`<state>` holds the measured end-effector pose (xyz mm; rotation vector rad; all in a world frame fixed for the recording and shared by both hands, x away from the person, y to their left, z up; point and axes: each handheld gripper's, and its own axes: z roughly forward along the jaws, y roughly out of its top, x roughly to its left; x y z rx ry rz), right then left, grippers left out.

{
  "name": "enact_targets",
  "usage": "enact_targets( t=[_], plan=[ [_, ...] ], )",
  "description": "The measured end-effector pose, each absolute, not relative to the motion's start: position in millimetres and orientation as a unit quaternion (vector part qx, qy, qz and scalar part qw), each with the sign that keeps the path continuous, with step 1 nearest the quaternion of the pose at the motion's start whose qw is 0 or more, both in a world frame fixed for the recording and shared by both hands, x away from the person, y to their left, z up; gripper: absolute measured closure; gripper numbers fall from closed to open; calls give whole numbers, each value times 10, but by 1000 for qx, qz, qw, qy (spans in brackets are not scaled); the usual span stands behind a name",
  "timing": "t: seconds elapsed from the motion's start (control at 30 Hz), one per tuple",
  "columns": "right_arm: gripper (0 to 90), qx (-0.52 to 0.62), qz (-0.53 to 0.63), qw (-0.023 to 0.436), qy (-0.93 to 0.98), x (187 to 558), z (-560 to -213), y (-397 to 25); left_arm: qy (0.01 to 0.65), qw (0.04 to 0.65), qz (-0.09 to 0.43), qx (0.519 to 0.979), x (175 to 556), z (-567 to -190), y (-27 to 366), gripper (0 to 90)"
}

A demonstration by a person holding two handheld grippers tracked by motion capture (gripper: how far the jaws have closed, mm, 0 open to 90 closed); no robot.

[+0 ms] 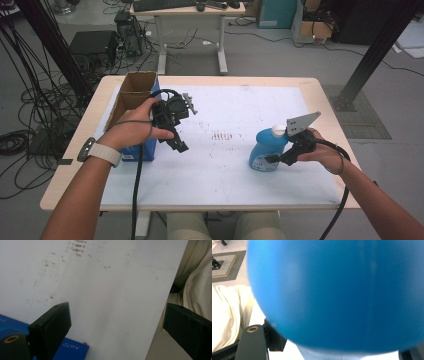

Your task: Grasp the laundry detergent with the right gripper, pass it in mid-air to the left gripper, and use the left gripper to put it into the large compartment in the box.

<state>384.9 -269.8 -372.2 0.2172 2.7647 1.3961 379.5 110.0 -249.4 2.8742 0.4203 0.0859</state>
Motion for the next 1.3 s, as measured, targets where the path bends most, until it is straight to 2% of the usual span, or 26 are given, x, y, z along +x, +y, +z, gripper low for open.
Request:
enact_targets(
  t=[0.83, 1.3],
  plan=[
    [312, 71, 462, 18, 884, 3845, -3776, -2690, 143, 117, 29, 982, 3796, -2500, 1091, 83],
    [371, 75, 474, 14, 877, 3832, -3832, -2675, 146, 116, 25, 982, 3794, -2529, 1097, 83]
  ],
)
